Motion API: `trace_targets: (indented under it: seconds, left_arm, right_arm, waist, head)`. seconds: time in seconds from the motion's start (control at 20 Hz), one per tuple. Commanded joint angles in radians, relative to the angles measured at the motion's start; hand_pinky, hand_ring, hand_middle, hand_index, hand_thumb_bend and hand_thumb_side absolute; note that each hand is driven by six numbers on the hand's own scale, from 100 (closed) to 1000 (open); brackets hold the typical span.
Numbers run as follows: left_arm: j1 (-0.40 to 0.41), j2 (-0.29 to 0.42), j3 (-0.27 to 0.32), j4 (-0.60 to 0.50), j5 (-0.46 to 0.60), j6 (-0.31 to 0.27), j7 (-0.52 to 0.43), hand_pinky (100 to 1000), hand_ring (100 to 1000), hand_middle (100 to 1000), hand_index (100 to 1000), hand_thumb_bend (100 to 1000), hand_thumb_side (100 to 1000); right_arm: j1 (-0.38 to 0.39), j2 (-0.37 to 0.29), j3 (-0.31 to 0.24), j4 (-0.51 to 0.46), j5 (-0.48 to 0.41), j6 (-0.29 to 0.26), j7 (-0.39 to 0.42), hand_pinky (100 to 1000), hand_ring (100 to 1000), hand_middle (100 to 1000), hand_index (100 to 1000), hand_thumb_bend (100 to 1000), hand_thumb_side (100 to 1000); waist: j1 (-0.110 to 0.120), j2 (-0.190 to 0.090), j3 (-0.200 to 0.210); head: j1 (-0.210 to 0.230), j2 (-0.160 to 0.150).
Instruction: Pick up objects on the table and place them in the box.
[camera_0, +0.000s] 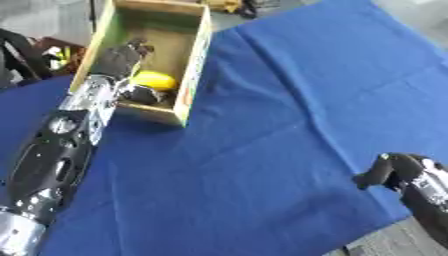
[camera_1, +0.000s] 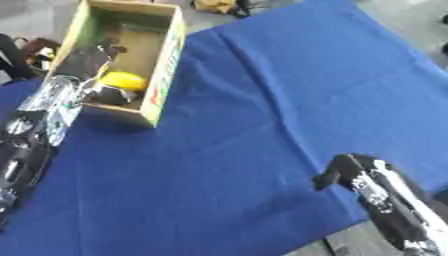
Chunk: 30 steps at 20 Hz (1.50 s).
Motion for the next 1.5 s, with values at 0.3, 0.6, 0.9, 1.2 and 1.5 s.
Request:
trace_targets:
  seconds: [0.3,0.6,0.9,1.2,1.5]
  left_arm:
    - [-0.009,0.011,0.024,-0.169,0.042,0.034,0.069,1000,1000,1000,1000,674,1000]
    - [-0.004,0.015,0.009,-0.194,0.118,0.088,0.303,1000,1000,1000,1000,666,1000]
    - [-0.006,0.003,-0.008,-0.211,0.147,0.068,0.351,810,802,836,855,625,1000]
    - [0.100,-0.018,-0.047,-0.345,0.229,-0.014,0.428,783,775,808,841,598,1000]
    - [0.217,-0.036,0.016,-0.487,0.317,-0.100,0.444,683,672,713,785,531,948]
  right_arm:
    - [0.005,-0.012,0.000,-0.006,-0.007,-0.001,-0.002,687,512,418,465,369,685]
    - [0.008,-0.014,0.001,-0.005,-0.011,0.000,0.000,687,512,418,465,369,686]
    - [0.018,-0.012,-0.004,-0.001,-0.019,0.003,-0.006,687,511,418,464,369,686]
    - [0.049,-0.012,-0.018,0.008,-0.030,0.001,-0.024,686,511,417,464,367,686]
    - [0.074,-0.010,-0.039,0.005,-0.033,-0.007,-0.042,687,511,417,465,371,686]
  waist:
    - [-0.037,-0.042,0.018]
    - [-0.045,-0.053,0.026]
    - [-0.065,-0.084,0.057]
    - [-0.090,-0.123,0.143]
    - [-0.125,-0.136,0.234]
  head:
    - [-0.006,0.008]
    - [-0.006,0.011]
    - [-0.024,0.045]
    - [-0.069,0.090]
    - [-0.114,0.144]
